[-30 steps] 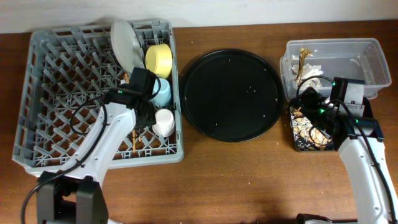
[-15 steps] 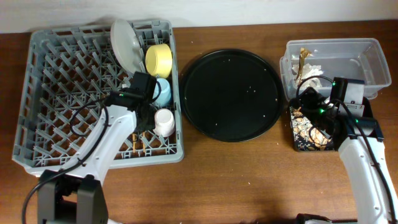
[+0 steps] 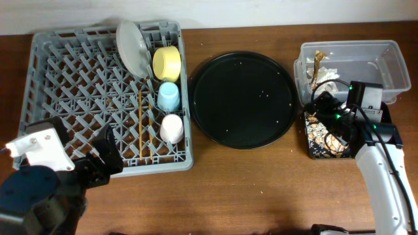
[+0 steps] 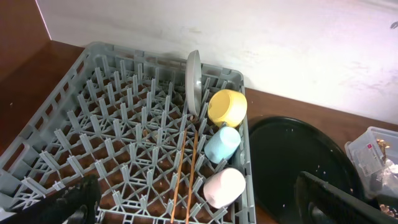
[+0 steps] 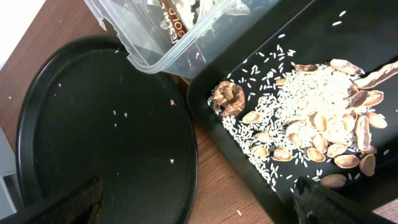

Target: Sort waste into correct bins and load items into the dishwasher rack

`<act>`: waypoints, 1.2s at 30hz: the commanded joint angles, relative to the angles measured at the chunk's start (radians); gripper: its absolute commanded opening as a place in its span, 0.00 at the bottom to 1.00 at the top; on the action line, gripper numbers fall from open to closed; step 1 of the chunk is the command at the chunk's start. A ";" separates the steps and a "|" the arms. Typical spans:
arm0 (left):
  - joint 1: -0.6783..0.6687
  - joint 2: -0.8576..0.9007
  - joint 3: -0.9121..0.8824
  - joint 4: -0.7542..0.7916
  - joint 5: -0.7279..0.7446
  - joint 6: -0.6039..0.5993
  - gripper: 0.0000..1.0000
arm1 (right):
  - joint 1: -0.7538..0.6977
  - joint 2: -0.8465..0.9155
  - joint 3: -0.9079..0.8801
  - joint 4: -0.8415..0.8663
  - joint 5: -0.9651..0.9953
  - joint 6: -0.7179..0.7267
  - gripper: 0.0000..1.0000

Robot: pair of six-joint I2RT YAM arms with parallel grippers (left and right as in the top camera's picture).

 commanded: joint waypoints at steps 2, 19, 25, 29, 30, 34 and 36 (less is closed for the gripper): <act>0.002 0.029 0.002 0.000 0.008 0.013 0.99 | -0.006 -0.002 -0.001 0.003 0.002 0.005 0.98; 0.002 0.030 0.002 -0.549 0.030 0.009 0.99 | 0.288 -0.539 -0.126 0.074 0.371 -0.122 0.99; 0.002 0.030 0.002 -0.549 0.030 0.009 0.99 | 0.235 -1.110 -0.869 0.556 0.256 -0.259 0.99; 0.002 0.030 0.002 -0.549 0.030 0.009 0.99 | 0.236 -1.204 -0.951 0.556 0.155 -0.404 0.98; 0.002 0.030 0.002 -0.549 0.030 0.009 0.99 | 0.236 -1.238 -0.976 0.565 0.148 -0.404 0.98; 0.002 0.030 0.002 -0.549 0.030 0.009 0.99 | 0.236 -1.287 -0.988 0.592 0.147 -0.404 0.98; 0.002 0.030 0.002 -0.549 0.030 0.009 0.99 | 0.236 -1.287 -0.988 0.592 0.148 -0.404 0.98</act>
